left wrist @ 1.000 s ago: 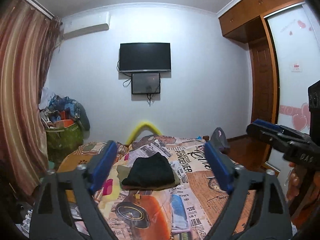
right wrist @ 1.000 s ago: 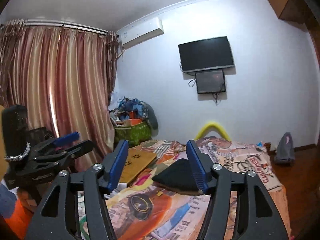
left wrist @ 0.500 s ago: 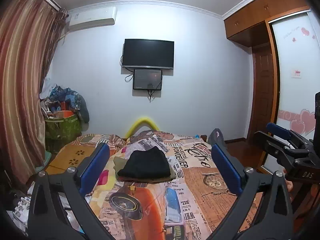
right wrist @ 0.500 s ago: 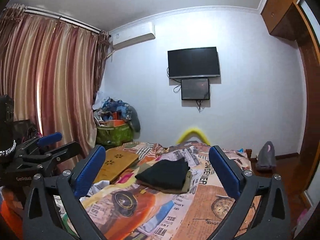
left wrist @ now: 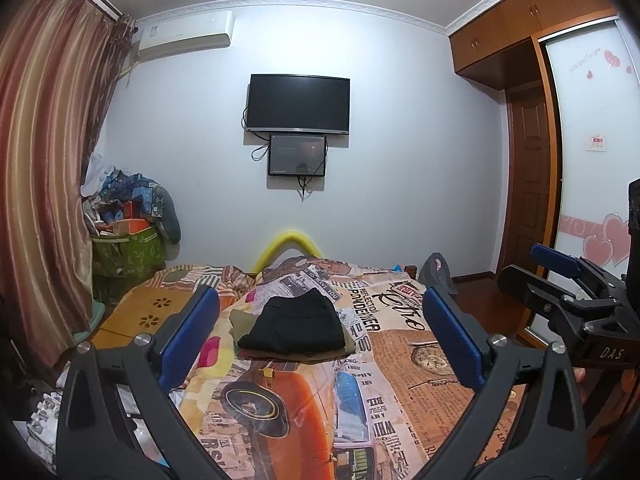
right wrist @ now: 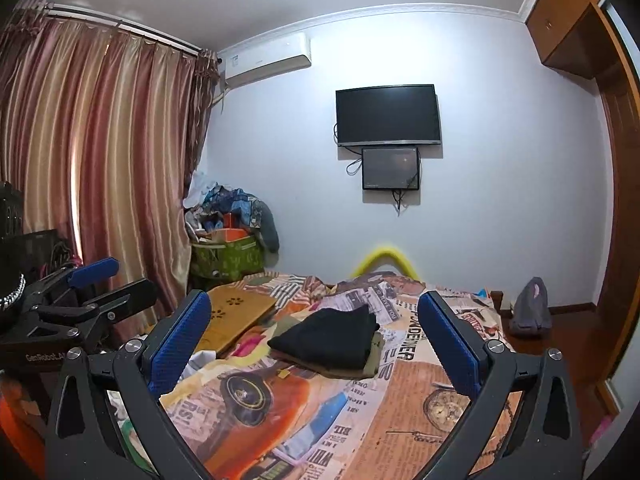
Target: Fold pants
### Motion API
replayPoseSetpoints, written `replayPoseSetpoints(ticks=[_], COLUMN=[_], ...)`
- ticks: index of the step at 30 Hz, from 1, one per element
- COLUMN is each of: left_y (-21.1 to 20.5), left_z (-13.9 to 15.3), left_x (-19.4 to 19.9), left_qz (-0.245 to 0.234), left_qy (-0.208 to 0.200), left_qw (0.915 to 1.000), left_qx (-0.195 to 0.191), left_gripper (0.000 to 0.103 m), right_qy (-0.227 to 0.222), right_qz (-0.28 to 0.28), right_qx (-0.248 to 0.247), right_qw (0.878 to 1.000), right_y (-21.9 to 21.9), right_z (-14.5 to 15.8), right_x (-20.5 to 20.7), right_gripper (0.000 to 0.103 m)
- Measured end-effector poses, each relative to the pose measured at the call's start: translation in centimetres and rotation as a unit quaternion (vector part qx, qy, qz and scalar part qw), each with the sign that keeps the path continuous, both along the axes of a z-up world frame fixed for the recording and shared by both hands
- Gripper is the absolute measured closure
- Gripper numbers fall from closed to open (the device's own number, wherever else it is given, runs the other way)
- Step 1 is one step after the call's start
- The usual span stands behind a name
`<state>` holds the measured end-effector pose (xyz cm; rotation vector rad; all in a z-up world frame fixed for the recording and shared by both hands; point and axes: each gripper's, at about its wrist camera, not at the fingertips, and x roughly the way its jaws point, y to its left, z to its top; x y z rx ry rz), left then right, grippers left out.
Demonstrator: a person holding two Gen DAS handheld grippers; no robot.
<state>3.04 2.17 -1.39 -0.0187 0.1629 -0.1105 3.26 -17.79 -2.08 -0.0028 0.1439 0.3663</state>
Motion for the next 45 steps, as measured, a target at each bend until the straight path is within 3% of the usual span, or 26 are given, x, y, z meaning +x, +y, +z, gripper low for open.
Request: replayPoseSetpoints(ticks=[45], left_y=[-0.1], left_z=[-0.6], left_x=[1.2], left_qz=[-0.013], left_qy=[0.013], left_qw=[0.9998], left_qx=[-0.005], left_gripper=[0.0], right_qy=[0.01], right_qz=[-0.006], right_qx=[0.006], right_qw=[1.0], right_y=[-0.4], right_z=[0.4], right_x=[0.0], right_gripper=[0.0])
